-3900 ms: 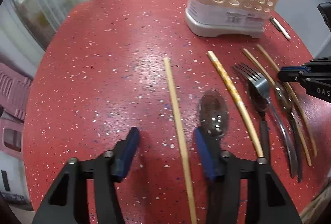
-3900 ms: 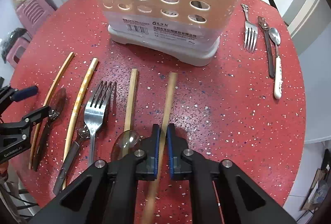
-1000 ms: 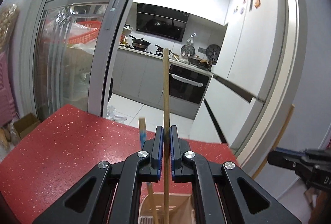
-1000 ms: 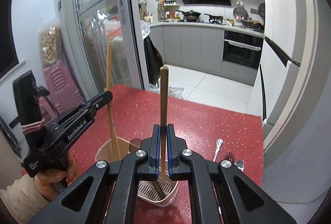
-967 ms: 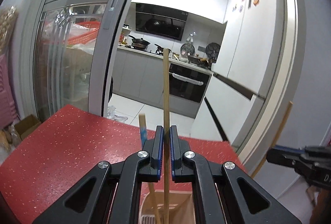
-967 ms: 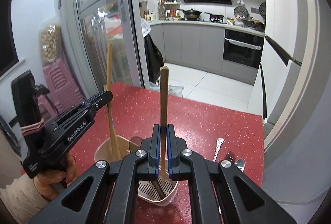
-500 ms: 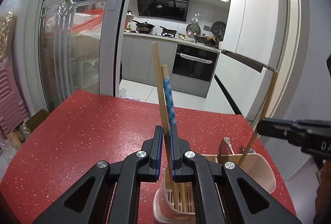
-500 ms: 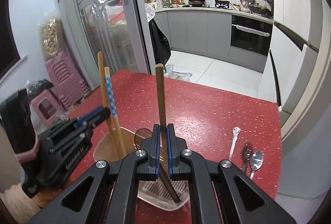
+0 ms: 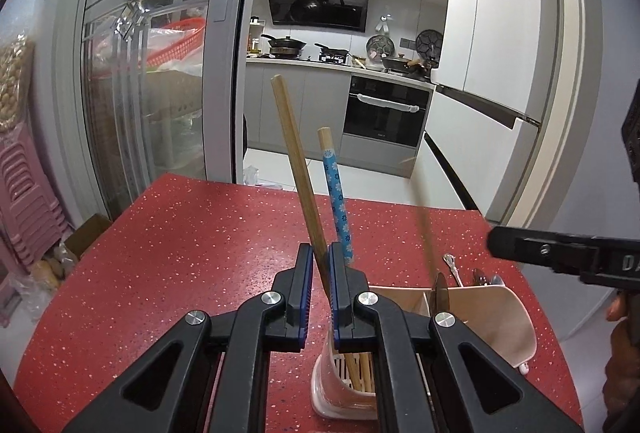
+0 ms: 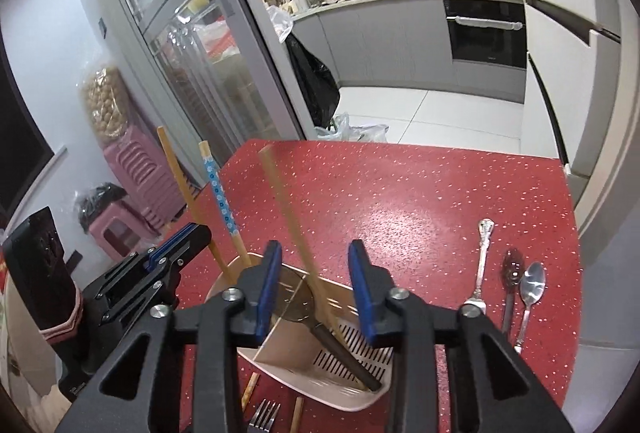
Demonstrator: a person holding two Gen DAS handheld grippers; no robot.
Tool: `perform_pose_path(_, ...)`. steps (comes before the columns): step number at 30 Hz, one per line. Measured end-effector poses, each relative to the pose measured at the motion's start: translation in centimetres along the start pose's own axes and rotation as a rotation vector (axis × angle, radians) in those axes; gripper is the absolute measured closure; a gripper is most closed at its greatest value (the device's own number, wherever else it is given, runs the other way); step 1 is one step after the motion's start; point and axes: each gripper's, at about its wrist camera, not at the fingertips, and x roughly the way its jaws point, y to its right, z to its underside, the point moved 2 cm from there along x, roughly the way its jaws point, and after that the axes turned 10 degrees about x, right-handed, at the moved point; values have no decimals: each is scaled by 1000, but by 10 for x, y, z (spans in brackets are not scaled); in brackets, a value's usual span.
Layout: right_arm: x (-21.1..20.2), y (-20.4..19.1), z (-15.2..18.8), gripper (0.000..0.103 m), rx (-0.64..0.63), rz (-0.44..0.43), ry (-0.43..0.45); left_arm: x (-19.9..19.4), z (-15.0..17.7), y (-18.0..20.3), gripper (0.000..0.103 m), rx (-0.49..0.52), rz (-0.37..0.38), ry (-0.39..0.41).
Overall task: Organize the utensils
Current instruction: 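Lower both held wooden chopsticks into the beige holder and open both tools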
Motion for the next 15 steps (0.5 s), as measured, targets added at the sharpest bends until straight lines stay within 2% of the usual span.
perform_pose_path(8, -32, 2, 14, 64, 15, 11, 48, -12, -4, -1, 71, 4, 2, -1)
perform_pose_path(15, -52, 5, 34, 64, 44, -4, 50, -9, -3, -6, 71, -19, 26, -25)
